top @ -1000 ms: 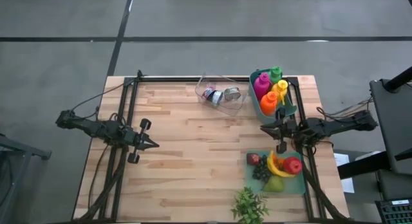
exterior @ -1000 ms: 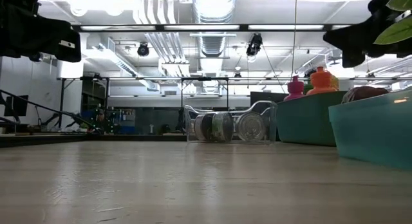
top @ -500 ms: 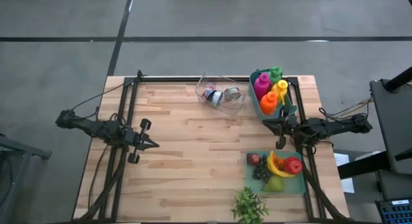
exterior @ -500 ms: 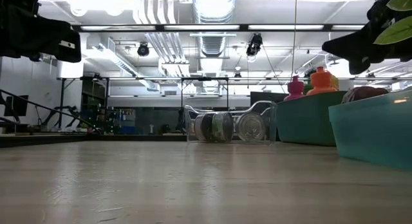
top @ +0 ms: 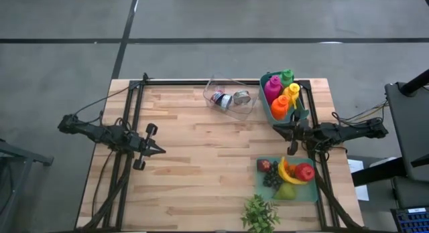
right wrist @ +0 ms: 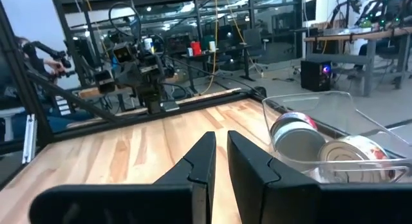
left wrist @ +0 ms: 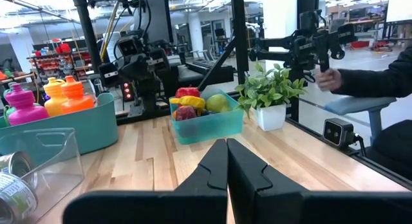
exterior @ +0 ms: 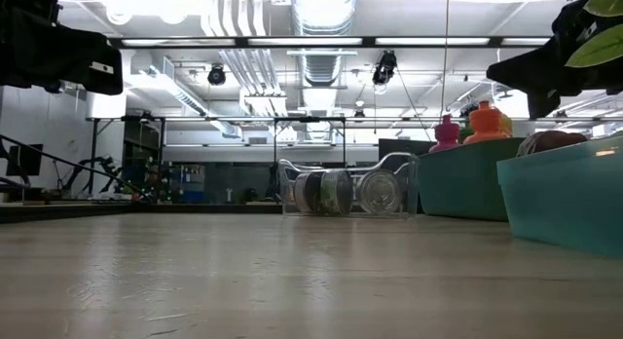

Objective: Pick & Place Food Item
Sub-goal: Return to Home Position

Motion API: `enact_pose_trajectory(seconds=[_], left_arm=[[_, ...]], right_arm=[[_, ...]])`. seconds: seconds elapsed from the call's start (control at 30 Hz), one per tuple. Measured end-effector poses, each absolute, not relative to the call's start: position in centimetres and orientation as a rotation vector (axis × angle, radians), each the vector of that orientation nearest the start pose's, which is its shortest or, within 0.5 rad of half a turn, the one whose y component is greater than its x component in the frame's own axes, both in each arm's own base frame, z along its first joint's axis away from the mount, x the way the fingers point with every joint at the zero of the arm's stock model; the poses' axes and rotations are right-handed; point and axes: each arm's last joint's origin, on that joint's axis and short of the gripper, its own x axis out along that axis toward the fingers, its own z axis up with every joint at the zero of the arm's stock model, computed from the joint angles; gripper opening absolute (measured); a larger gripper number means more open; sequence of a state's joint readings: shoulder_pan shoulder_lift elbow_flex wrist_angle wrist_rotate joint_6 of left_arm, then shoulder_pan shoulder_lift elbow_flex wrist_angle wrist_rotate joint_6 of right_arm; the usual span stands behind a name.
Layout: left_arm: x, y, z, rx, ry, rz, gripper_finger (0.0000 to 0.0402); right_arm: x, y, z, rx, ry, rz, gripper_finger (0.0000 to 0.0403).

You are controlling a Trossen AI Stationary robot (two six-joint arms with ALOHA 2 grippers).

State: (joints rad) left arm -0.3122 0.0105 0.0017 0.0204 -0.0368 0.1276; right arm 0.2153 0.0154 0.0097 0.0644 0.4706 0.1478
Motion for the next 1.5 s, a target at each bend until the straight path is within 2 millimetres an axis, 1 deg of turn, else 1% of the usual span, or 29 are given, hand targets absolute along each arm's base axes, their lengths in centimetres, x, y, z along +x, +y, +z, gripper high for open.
enact_pose_trajectory(seconds=[0.3, 0.53, 1.5], left_arm=[[9.38, -2.91, 16.52, 0.123, -0.029, -0.274, 0.0], [9.38, -2.91, 16.52, -0.006, -0.011, -0.275, 0.0], [9.38, -2.91, 16.52, -0.003, -0.011, -0.275, 0.0]], right_arm=[[9.54, 0.75, 17.17, 0.244, -0.085, -0.248, 0.0038], [9.54, 0.74, 17.17, 0.244, -0.085, -0.248, 0.0038], [9.54, 0.74, 17.17, 0.244, -0.085, -0.249, 0.0038]])
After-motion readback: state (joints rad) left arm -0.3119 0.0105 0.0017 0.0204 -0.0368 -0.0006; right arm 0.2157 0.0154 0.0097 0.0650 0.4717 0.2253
